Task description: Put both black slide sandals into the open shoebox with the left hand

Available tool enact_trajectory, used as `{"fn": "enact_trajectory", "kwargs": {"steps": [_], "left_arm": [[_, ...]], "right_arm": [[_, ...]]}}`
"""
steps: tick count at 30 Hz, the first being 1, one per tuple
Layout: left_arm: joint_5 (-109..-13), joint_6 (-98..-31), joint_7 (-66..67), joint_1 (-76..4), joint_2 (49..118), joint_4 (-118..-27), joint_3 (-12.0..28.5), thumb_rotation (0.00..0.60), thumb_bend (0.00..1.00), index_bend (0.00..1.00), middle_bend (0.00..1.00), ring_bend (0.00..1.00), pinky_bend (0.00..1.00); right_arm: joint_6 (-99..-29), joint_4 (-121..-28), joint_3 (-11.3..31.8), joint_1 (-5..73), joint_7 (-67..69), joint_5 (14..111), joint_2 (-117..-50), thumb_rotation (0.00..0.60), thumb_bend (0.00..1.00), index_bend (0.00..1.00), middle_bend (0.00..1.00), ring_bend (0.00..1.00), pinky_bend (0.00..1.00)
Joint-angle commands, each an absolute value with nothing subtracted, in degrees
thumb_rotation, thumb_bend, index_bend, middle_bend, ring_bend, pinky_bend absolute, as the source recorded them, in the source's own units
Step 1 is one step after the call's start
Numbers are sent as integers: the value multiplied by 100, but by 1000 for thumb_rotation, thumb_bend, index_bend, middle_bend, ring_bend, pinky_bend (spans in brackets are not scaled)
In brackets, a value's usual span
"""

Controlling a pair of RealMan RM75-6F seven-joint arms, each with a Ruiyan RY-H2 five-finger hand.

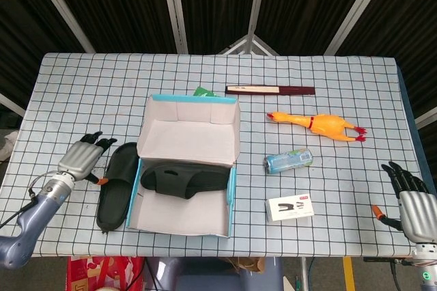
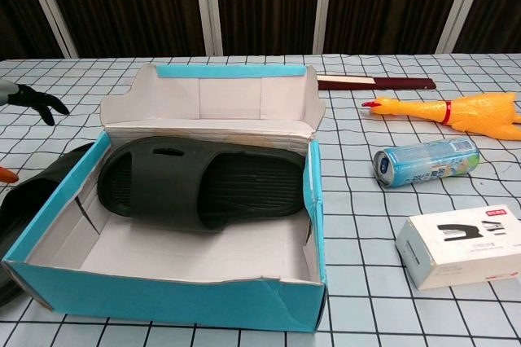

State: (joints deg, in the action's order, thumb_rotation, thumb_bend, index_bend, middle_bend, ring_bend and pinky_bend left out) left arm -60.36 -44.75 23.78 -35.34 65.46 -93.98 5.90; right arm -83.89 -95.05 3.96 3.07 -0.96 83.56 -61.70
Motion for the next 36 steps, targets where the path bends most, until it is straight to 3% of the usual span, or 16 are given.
{"fn": "enact_trajectory", "kwargs": {"steps": [1, 10, 19, 36], "left_arm": [[-5740, -4236, 2550, -3791, 6458, -9534, 612, 514, 232, 120, 166, 0, 95], [-4372, -3808, 3388, -4623, 6191, -9896, 272, 530, 260, 118, 161, 0, 74], [-3227, -3909, 3978, -5297, 6255, -10030, -295, 531, 258, 75, 96, 0, 49], [-3306, -4046, 3518, -5519, 6695, -9647, -466, 569, 258, 115, 176, 0, 50]], "right_arm": [[-8391, -9513, 396, 307, -120, 8352, -6175, 600, 254, 139, 118, 167, 200], [-8385, -9545, 404, 300, -149, 8306, -6161, 600, 253, 138, 118, 167, 200], [-8386, -9561, 396, 292, -153, 8304, -6144, 600, 254, 138, 118, 167, 200], [-8374, -9591, 387, 289, -207, 8288, -6138, 600, 254, 139, 118, 167, 200]]}}
